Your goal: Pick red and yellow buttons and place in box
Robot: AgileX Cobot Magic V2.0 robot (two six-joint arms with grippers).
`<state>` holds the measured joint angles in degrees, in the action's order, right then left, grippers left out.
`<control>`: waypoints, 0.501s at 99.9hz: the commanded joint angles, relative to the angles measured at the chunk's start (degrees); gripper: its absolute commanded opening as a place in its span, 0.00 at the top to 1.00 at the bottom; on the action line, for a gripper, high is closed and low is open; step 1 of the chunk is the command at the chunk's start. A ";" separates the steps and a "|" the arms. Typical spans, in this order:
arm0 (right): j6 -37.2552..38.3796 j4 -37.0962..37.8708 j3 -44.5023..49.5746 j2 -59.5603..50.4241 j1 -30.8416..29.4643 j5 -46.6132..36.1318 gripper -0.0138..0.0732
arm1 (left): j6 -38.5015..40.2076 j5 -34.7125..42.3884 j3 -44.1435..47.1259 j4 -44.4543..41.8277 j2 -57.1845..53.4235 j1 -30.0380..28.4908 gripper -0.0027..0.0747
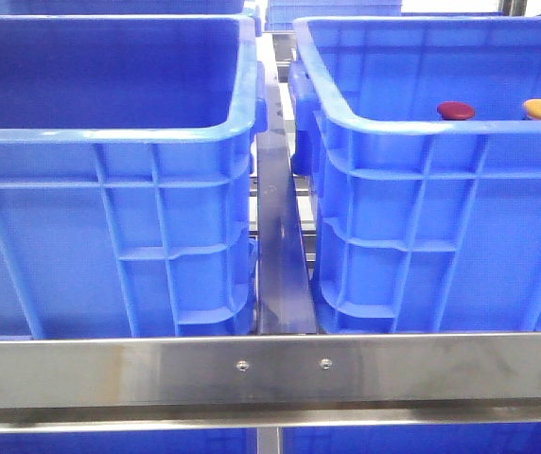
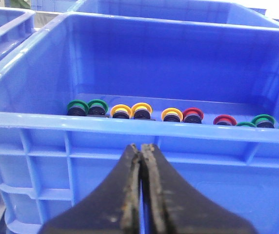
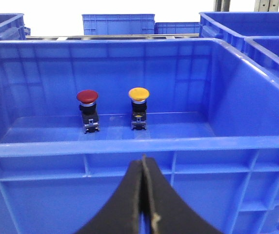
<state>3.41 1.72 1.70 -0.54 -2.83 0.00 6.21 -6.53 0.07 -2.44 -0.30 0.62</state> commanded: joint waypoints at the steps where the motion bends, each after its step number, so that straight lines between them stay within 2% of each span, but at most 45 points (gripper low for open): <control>1: -0.63 -0.20 -0.90 -1.48 0.10 -3.65 0.92 | 0.14 4.55 2.98 0.43 -1.73 -0.08 0.99; 50: -0.63 -0.20 -0.90 -1.43 0.10 -2.93 0.92 | 0.14 4.55 2.98 0.43 -1.73 -0.08 0.99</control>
<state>3.20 1.72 1.70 -0.54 -2.83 1.36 6.21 -6.53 0.07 -2.44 -0.30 0.62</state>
